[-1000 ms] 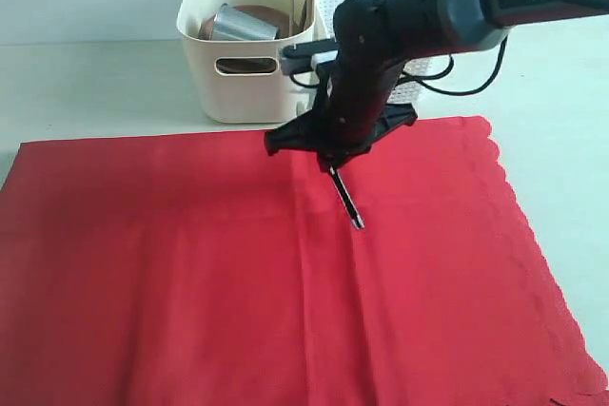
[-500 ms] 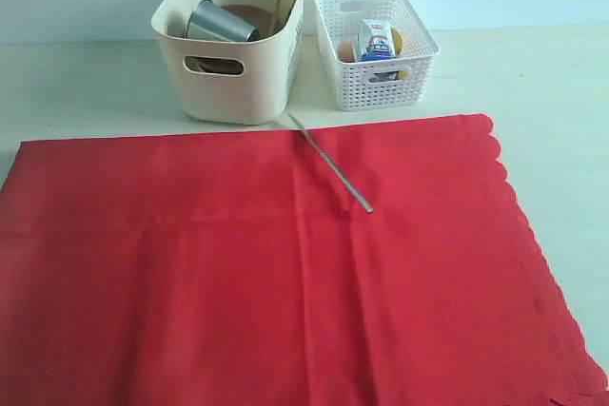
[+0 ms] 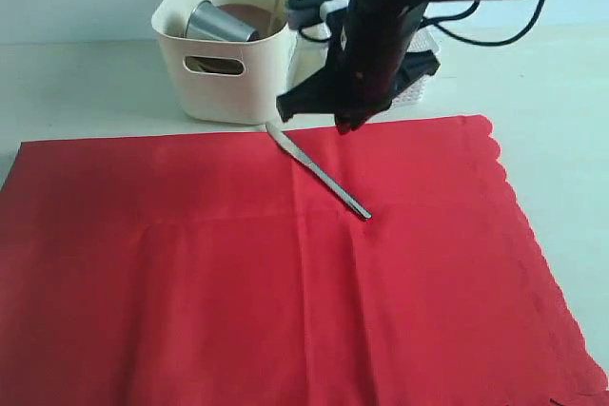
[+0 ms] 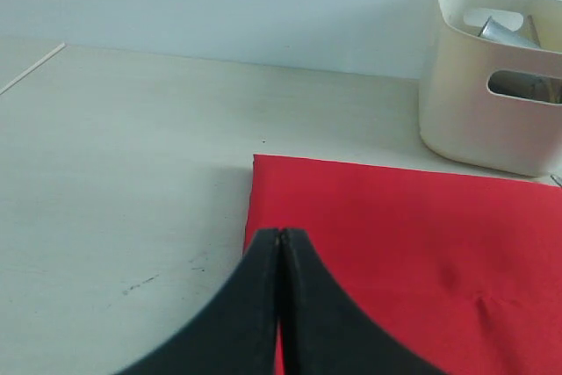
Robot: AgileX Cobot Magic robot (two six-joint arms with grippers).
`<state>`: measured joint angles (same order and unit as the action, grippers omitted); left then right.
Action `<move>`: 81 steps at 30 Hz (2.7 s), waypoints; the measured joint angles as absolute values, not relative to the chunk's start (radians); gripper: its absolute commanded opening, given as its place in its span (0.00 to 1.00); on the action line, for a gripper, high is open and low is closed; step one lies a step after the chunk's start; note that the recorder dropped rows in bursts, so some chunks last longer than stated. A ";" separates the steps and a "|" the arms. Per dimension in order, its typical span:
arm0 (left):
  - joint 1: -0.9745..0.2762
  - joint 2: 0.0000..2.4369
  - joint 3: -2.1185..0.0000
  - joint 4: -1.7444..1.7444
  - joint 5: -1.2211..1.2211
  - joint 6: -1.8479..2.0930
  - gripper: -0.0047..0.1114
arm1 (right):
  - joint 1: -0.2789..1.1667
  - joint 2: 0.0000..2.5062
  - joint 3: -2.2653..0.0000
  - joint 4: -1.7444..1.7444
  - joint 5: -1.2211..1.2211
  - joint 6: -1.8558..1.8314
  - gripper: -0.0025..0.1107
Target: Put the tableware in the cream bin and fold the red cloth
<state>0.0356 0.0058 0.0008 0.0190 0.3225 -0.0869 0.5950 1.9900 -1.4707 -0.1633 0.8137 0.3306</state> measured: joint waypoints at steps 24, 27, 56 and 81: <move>0.036 0.006 0.001 0.019 0.322 -0.087 0.05 | 0.604 2.191 -1.471 -0.052 0.651 0.135 0.02; 0.036 0.006 0.001 0.019 0.322 -0.087 0.05 | 0.604 2.191 -1.471 -0.053 0.684 0.129 0.02; 0.036 0.006 0.001 0.019 0.322 -0.087 0.05 | 0.619 2.047 -1.471 -0.083 0.798 0.245 0.36; 0.036 0.006 0.001 0.019 0.322 -0.087 0.05 | 0.643 2.188 -1.471 -0.087 0.782 0.214 0.02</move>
